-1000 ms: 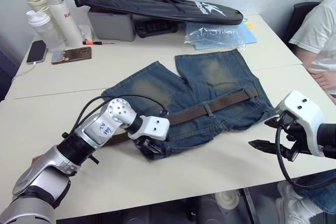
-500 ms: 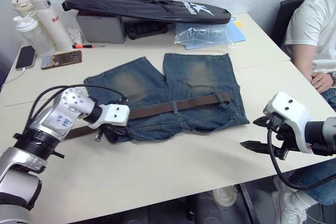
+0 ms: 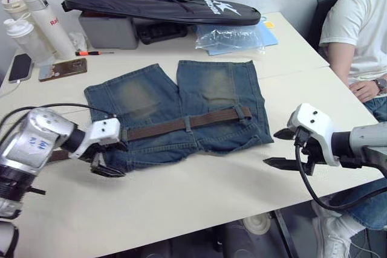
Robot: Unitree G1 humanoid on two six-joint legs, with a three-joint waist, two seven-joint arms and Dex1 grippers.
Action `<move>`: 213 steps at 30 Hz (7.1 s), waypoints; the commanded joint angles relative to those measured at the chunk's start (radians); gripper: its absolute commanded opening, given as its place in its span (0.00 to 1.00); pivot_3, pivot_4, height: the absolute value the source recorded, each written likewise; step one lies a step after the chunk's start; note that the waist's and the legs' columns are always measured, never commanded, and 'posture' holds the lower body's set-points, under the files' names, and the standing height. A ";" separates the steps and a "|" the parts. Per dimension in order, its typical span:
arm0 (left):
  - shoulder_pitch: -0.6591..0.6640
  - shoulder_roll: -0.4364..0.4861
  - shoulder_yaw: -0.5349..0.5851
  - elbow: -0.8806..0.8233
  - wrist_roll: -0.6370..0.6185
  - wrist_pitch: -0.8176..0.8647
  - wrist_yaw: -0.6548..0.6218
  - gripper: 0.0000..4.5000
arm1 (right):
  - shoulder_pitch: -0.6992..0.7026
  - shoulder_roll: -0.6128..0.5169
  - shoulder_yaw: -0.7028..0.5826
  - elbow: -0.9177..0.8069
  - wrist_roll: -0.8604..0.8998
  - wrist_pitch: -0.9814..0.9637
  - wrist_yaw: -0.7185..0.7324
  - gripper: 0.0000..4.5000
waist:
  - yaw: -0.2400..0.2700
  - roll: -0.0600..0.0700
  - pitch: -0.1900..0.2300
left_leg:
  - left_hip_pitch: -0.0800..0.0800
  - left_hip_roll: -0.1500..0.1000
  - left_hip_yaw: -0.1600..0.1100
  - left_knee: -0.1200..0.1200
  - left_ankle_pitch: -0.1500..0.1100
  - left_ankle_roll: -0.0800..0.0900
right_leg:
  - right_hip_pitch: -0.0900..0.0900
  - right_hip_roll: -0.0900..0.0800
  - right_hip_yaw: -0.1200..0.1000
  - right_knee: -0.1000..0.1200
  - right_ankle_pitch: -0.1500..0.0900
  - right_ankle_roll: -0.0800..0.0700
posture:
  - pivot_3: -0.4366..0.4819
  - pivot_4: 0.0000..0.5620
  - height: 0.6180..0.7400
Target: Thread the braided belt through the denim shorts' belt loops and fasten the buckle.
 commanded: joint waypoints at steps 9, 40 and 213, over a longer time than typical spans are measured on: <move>0.144 -0.032 0.359 -0.306 -0.293 0.471 0.211 0.99 | -0.145 0.108 0.154 0.206 -0.115 -0.249 0.053 1.00 | -0.016 0.009 0.005 | -0.013 -0.017 -0.043 -0.002 0.007 0.000 | 0.019 -0.023 -0.038 -0.001 0.004 0.019 | 0.48 0.27 1.00; -0.125 -0.477 0.330 -0.026 -0.237 0.633 0.854 0.99 | -0.476 0.304 0.215 0.726 -0.305 -0.119 -0.035 1.00 | 0.032 0.005 0.008 | -0.035 -0.074 -0.110 -0.020 0.057 -0.034 | 0.032 -0.086 -0.098 -0.006 0.005 0.044 | 0.48 0.27 1.00; -0.080 -0.711 0.163 -0.107 -0.002 0.448 1.155 0.01 | -0.416 0.430 0.380 0.767 -0.429 -0.385 -0.171 0.00 | 0.035 0.001 -0.004 | -0.025 -0.084 -0.086 -0.017 0.056 -0.017 | 0.050 -0.100 -0.096 -0.027 0.016 0.060 | 0.48 0.27 1.00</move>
